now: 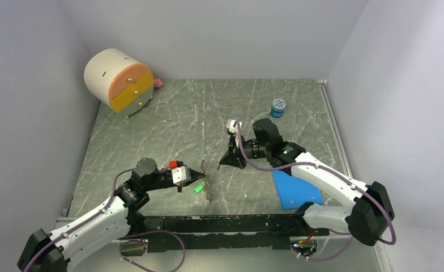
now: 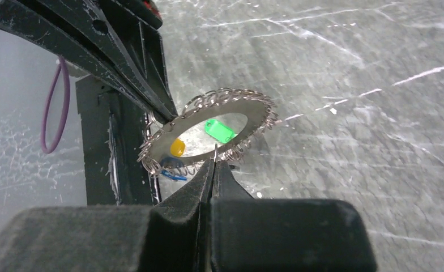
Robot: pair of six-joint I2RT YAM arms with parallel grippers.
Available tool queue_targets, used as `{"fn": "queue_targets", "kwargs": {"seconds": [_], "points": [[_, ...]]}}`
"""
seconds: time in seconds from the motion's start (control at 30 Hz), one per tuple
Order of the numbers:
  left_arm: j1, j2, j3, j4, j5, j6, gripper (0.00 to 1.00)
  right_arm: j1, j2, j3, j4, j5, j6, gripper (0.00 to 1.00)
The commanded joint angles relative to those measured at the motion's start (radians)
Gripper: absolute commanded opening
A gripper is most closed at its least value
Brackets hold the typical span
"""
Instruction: Put the keys on the keyring
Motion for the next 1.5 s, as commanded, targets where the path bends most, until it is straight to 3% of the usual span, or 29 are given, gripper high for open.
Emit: {"fn": "queue_targets", "kwargs": {"seconds": [0.0,0.5,0.93,1.17,1.47], "points": [[-0.007,-0.008,0.018,0.134,0.057,0.02,0.03,0.044,0.03,0.06,0.01,-0.032,-0.051,0.0],[-0.008,-0.055,-0.096,0.419,-0.041,-0.11,0.03,0.102,0.043,0.039,0.157,-0.16,0.018,0.0],[-0.008,-0.077,-0.104,0.419,-0.07,-0.105,0.03,0.105,0.023,0.037,0.141,-0.221,0.006,0.0],[-0.008,-0.089,-0.105,0.405,-0.087,-0.104,0.03,0.105,-0.029,0.01,0.153,-0.176,0.015,0.0],[-0.008,-0.091,-0.103,0.406,-0.079,-0.107,0.03,0.105,0.013,0.034,0.132,-0.245,0.011,0.0]]}}
